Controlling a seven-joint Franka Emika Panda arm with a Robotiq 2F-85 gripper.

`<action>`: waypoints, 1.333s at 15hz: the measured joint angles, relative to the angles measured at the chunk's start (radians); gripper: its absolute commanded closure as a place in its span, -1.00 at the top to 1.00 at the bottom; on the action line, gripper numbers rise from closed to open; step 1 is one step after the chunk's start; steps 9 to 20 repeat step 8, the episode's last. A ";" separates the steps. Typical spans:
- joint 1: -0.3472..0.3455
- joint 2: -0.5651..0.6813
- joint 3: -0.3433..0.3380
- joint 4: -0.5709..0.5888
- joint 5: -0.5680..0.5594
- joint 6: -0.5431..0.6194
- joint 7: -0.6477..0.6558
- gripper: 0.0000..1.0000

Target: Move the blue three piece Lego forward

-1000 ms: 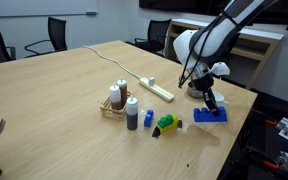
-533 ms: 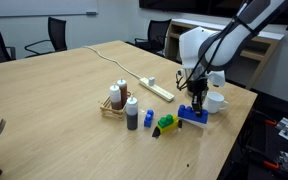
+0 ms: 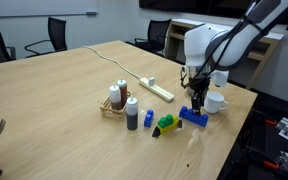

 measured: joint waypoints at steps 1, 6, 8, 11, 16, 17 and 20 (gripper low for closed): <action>0.000 -0.010 0.000 -0.006 0.000 0.000 0.004 0.74; 0.000 -0.014 0.000 -0.015 0.000 0.006 0.007 0.74; 0.000 -0.014 0.000 -0.015 0.000 0.006 0.007 0.74; 0.000 -0.014 0.000 -0.015 0.000 0.006 0.007 0.74; 0.000 -0.014 0.000 -0.015 0.000 0.006 0.007 0.74; 0.000 -0.014 0.000 -0.015 0.000 0.006 0.007 0.74; 0.000 -0.014 0.000 -0.015 0.000 0.006 0.007 0.74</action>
